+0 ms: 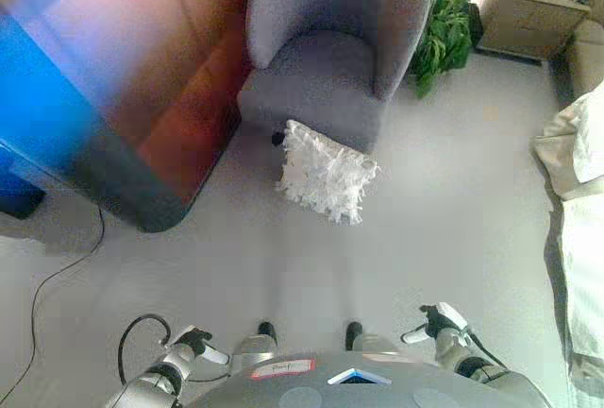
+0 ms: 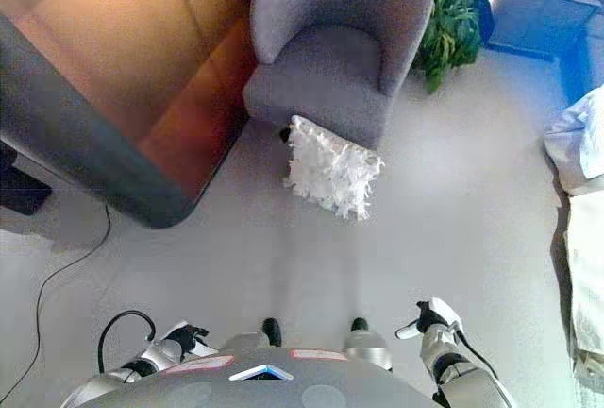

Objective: Pick up the pillow and put it on the sofa.

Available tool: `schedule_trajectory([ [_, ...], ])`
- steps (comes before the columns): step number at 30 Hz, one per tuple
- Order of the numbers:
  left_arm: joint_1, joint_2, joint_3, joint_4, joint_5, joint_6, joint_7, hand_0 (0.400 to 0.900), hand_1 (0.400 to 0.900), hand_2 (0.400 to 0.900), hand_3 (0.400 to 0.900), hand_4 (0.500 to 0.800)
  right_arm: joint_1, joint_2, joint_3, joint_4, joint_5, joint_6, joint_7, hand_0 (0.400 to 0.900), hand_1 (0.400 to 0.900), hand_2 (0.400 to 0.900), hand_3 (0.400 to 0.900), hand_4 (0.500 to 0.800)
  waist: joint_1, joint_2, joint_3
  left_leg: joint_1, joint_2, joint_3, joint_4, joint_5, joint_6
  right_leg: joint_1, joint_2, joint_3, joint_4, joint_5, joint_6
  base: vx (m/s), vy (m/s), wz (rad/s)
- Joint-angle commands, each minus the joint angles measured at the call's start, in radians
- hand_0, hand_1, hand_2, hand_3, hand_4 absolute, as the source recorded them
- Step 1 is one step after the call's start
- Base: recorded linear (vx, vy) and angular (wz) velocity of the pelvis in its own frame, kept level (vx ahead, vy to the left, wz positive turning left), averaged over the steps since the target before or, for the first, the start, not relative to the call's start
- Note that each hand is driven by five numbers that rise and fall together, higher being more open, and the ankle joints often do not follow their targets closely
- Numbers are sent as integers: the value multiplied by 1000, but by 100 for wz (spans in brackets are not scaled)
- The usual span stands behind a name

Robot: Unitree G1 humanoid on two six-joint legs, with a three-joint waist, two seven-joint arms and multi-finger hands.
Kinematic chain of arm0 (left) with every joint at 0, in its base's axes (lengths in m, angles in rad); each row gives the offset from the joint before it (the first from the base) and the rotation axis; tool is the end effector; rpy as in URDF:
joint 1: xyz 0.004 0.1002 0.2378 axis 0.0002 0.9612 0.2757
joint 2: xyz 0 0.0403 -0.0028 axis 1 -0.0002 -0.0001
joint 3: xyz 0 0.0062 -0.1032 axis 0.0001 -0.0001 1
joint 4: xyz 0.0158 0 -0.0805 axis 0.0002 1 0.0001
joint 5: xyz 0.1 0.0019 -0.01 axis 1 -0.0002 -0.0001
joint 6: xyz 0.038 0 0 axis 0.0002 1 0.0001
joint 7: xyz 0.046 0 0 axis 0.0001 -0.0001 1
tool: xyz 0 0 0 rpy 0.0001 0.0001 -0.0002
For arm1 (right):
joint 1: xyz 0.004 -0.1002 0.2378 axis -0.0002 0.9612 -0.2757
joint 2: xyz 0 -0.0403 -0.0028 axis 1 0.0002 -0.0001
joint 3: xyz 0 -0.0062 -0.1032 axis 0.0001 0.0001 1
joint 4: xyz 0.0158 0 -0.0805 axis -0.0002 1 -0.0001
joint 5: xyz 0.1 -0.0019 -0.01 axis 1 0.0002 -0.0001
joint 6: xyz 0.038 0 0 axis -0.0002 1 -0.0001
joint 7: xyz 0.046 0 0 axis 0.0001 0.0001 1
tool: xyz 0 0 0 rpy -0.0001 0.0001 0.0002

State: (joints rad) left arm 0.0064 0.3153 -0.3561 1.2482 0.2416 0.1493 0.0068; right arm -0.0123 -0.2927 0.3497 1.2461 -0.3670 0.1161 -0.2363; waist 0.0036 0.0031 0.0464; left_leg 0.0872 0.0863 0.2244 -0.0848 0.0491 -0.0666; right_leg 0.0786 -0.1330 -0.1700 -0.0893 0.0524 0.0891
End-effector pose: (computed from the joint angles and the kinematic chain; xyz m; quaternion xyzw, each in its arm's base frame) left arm 0.0574 0.2430 -0.1138 0.3287 0.6349 -0.0964 0.6925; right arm 0.0665 -0.2345 -0.1146 -0.4346 0.5580 0.0581 0.7045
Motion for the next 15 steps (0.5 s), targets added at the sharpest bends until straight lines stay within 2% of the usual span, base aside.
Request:
schedule_trajectory([
  [1,-72,18,3,52,18,2,18,900,900,900,900,800,-91,-49,40,33,-47,-2,-33,900,900,900,900,800,-3,-5,27,20,-10,-48,-2,-70,31,-9,-23,-25,14,-3,47,0,0,0],
  [4,-75,16,9,52,-8,6,0,900,900,900,900,800,-92,-48,50,32,-57,19,-16,900,900,900,900,800,0,-7,29,19,-10,-48,-2,-69,31,-10,-23,-28,14,-3,47,0,0,0],
  [12,-76,14,22,62,-18,2,8,900,900,900,900,800,-92,-42,75,44,-115,58,46,900,900,900,900,800,7,-8,32,15,-11,-56,-2,-69,31,-10,-25,-34,13,-4,45,-1,-7,3],
  [15,-78,10,19,66,-16,5,2,900,900,900,900,800,-93,-36,90,50,-132,107,95,900,900,900,900,800,10,-8,31,14,-11,-57,-2,-69,30,-8,-25,-37,12,-5,44,4,-9,3],
])
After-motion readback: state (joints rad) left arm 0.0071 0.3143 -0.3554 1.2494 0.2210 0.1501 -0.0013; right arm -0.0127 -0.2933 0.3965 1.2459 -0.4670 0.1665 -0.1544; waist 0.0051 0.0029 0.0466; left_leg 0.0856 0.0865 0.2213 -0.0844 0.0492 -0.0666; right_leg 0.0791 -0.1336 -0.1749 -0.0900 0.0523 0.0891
